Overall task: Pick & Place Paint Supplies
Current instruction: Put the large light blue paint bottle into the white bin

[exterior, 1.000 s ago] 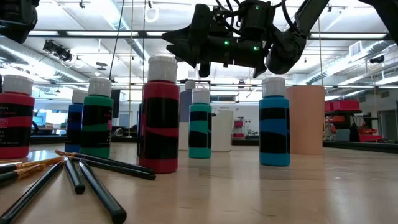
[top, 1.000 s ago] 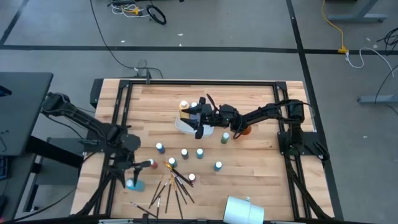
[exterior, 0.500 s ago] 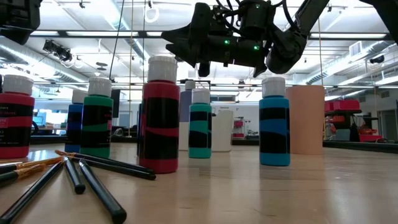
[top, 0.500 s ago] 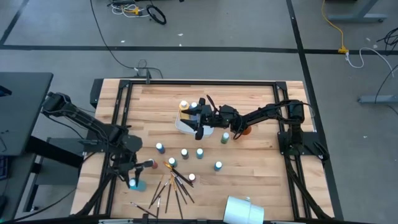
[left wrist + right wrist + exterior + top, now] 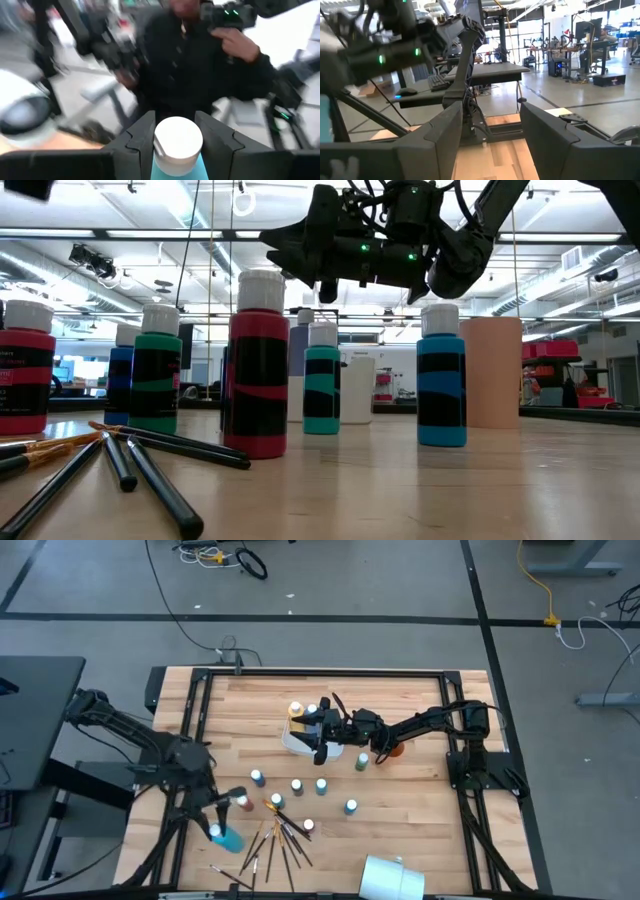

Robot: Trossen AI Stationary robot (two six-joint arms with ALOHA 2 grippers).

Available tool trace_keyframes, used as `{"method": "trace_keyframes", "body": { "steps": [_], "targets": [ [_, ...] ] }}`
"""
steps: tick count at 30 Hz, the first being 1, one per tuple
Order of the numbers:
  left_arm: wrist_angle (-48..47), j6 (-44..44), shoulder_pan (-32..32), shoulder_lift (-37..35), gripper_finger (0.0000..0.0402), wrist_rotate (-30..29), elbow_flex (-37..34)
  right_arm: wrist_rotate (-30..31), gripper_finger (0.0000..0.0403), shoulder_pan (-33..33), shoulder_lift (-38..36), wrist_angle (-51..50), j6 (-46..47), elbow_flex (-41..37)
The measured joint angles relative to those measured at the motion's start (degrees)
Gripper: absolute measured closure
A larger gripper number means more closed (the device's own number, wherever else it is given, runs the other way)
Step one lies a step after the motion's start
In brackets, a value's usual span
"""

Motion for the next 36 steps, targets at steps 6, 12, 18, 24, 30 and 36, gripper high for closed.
{"method": "trace_keyframes", "body": {
  "steps": [6, 12, 18, 24, 30, 36],
  "targets": [
    [-8.3, 5.7, 2.1, -4.2, 0.0271, -9.6, 7.5, -0.2, 0.0198, 0.0, 0.0, 0.0, 0.0, 0.0],
    [-15.8, 16.4, 4.9, -4.8, 0.0271, -30.8, 13.3, -0.1, 0.0198, 0.3, 0.0, 0.0, 0.4, 0.0],
    [-14.9, 19.9, 9.6, -4.4, 0.0271, -39.1, 13.6, -0.1, 0.0198, 1.0, 0.0, 0.3, -2.4, 0.0],
    [-11.3, 18.7, 15.6, -1.4, 0.0271, -39.5, 13.6, 0.0, 0.0198, 1.2, 0.0, 0.4, 0.5, 0.0],
    [-9.8, 15.2, 22.0, 2.3, 0.0272, -38.2, 13.6, 2.2, 0.0198, 1.0, -0.6, -0.7, -4.7, -0.1],
    [-8.5, 12.6, 27.4, 5.5, 0.0272, -35.3, 13.6, 10.6, 0.0198, 0.7, -6.3, -8.1, -9.6, -0.1]
  ]
}}
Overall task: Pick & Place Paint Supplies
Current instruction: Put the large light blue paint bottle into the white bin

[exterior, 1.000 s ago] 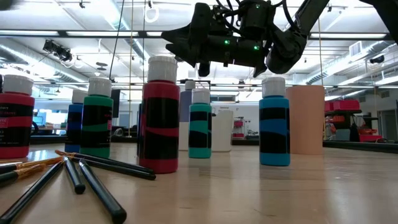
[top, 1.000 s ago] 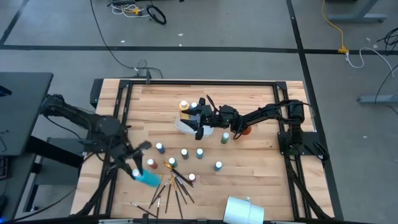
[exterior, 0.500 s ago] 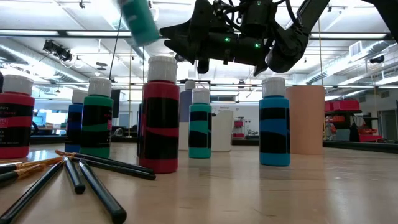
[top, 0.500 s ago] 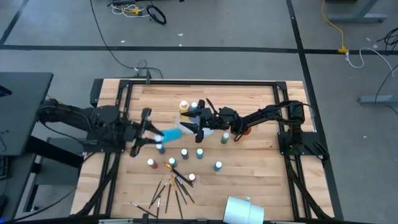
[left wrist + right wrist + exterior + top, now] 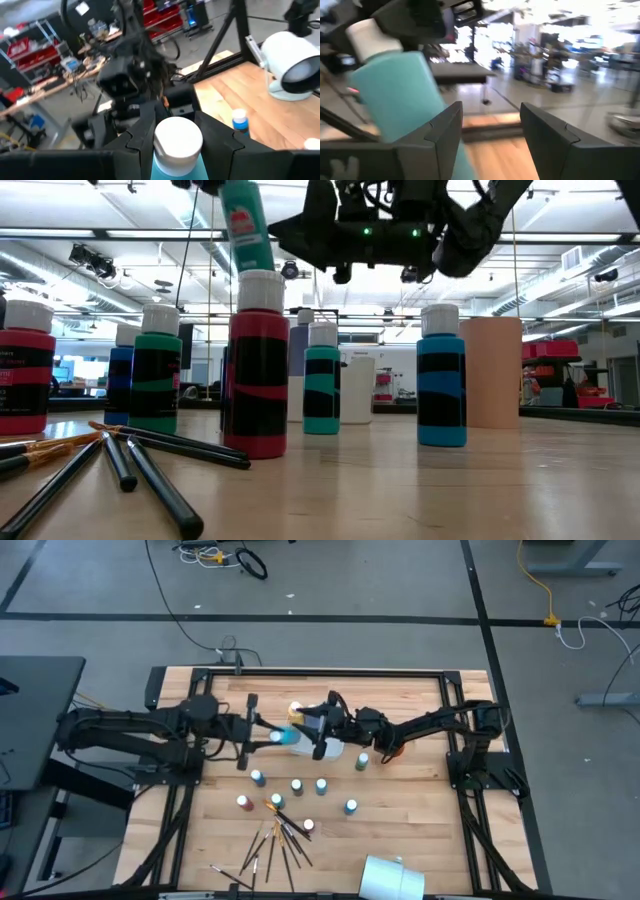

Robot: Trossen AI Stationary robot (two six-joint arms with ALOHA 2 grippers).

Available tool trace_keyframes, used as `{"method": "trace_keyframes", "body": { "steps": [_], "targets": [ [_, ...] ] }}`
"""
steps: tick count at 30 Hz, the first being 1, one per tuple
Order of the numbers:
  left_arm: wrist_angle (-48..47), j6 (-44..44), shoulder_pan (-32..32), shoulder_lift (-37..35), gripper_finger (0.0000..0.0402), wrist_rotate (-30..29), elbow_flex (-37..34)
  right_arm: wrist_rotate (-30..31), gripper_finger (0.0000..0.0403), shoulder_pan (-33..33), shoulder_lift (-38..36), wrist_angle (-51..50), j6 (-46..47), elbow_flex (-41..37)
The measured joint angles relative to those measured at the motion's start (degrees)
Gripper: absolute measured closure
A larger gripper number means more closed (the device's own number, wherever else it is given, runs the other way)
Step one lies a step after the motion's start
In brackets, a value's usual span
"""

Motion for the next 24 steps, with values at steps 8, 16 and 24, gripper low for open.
{"method": "trace_keyframes", "body": {
  "steps": [8, 16, 24],
  "targets": [
    [0.7, -3.3, 5.5, 7.0, 0.0272, 3.6, 0.0, 12.1, 0.0198, 0.0, -11.5, -20.2, -3.6, 0.0],
    [2.5, -4.3, 9.1, 13.8, 0.0272, 7.8, 0.0, 13.2, 0.0198, 0.7, -17.0, -29.5, -2.1, 0.0],
    [1.6, -3.7, 12.3, 15.8, 0.0272, 10.4, 0.0, 13.2, 0.0198, 0.8, -17.0, -31.6, -1.8, 0.0]
  ]
}}
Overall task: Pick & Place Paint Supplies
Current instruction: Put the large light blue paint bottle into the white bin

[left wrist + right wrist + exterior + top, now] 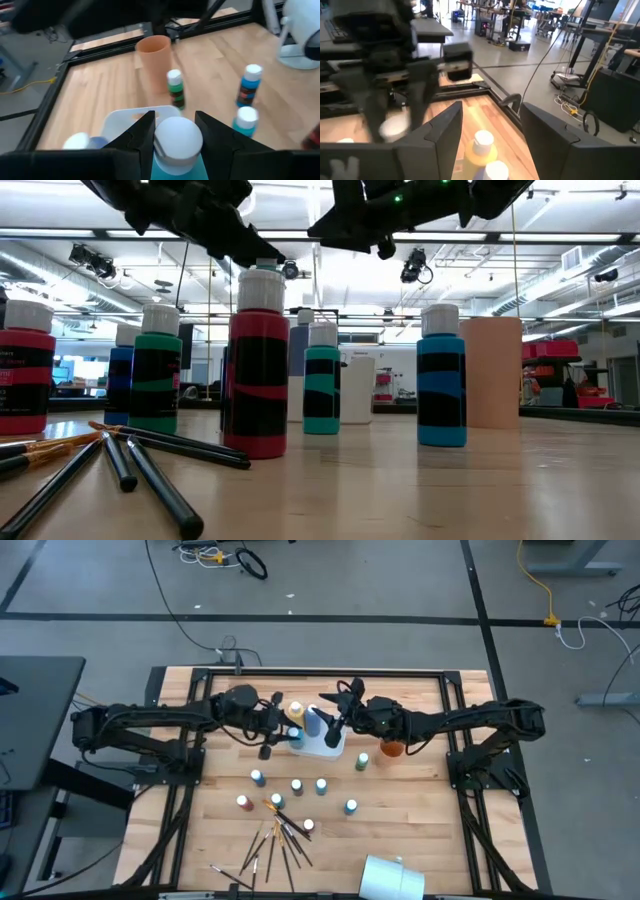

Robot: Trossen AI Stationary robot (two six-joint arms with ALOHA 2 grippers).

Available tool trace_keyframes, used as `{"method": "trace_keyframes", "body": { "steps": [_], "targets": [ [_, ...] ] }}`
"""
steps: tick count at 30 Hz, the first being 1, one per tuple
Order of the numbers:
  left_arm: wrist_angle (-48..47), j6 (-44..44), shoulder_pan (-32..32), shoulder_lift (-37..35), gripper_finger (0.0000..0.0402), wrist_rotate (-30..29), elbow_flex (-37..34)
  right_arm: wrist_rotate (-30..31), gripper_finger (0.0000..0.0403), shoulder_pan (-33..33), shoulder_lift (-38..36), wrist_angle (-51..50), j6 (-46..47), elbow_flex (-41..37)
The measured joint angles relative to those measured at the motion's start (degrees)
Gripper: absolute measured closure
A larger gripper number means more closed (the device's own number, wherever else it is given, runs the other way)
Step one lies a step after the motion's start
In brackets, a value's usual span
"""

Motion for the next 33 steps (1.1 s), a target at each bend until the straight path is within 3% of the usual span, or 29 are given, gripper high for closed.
{"method": "trace_keyframes", "body": {
  "steps": [5, 14, 27, 33],
  "targets": [
    [3.4, -0.2, 2.4, -0.1, 0.0272, 2.3, -2.2, 0.0, 0.0198, 0.2, 0.0, 0.0, 1.4, 0.0],
    [27.8, -2.8, 5.7, -1.0, 0.0272, 2.8, -17.4, 0.0, 0.0198, 0.2, 0.0, 0.2, 1.5, 0.0],
    [26.9, -6.7, 9.7, 0.0, 0.0268, 1.0, -19.7, 0.0, 0.0198, 0.2, 0.0, 1.7, 1.5, 0.0],
    [25.4, -7.8, 9.7, -0.2, 0.0268, -3.2, -19.7, -0.4, 0.0198, 0.2, 0.0, 1.8, 3.0, 0.0]
  ]
}}
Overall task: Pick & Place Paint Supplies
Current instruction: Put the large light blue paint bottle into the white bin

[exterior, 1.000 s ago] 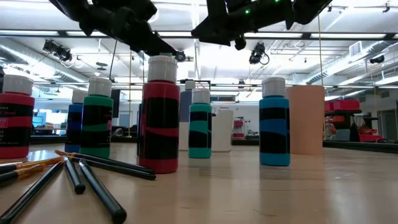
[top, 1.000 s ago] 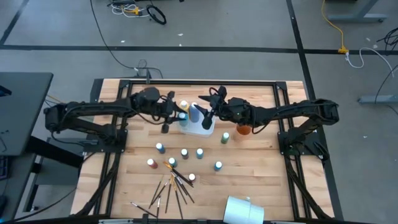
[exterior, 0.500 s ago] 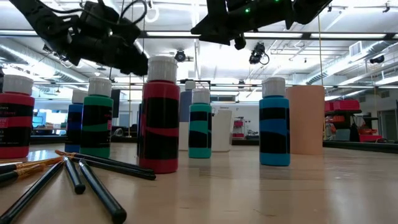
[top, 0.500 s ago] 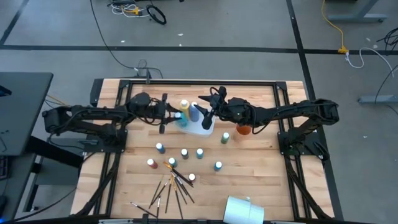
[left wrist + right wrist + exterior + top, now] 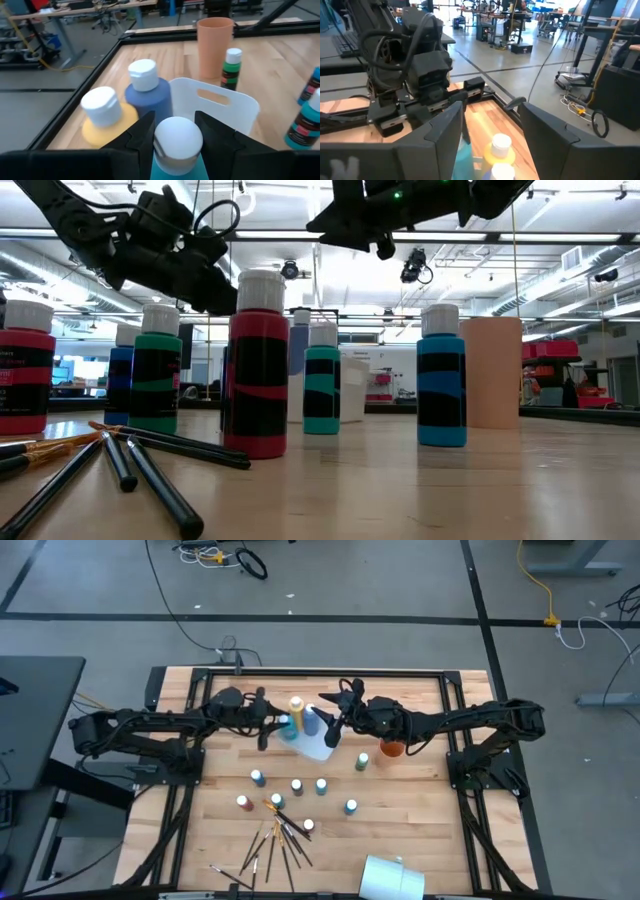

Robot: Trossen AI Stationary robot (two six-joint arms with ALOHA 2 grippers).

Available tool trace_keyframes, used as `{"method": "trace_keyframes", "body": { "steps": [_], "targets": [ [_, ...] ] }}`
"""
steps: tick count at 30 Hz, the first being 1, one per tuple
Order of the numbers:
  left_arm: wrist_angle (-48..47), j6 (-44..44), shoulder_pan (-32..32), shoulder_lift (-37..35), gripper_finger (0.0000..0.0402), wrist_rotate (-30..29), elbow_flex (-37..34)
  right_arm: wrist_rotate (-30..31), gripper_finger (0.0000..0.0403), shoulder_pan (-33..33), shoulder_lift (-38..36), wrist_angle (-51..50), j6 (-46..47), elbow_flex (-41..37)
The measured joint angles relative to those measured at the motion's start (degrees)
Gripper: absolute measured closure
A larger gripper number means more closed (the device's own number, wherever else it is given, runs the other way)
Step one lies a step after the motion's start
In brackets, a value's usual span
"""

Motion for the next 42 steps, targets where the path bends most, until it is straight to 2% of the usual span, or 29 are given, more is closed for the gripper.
{"method": "trace_keyframes", "body": {
  "steps": [6, 12, 20, 27, 35, 42],
  "targets": [
    [-0.4, -2.4, 0.0, 0.0, 0.0260, -2.1, 0.0, -4.9, 0.0198, 0.0, 0.0, 0.0, 0.0, 0.0],
    [-0.7, -3.6, 0.0, 0.0, 0.0249, -10.0, 0.0, -5.5, 0.0198, 0.0, 0.0, 0.0, 0.5, 0.0],
    [-1.4, -2.8, 0.0, 0.1, 0.0247, -6.6, 0.0, -5.5, 0.0198, 0.0, 0.0, -0.6, 0.6, 0.0],
    [-1.5, -3.9, 0.0, 0.1, 0.0247, -6.0, -0.1, -5.5, 0.0198, 0.0, 0.0, -0.9, 0.6, 0.0],
    [-2.0, -5.1, -1.6, 0.1, 0.0246, -5.8, -0.1, -5.5, 0.0198, 0.0, 0.0, -0.9, 0.5, 0.0],
    [-2.0, -4.5, -2.5, 0.1, 0.0246, -8.8, -0.1, -5.5, 0.0198, 0.0, 0.0, -1.0, 0.1, 0.0]
  ]
}}
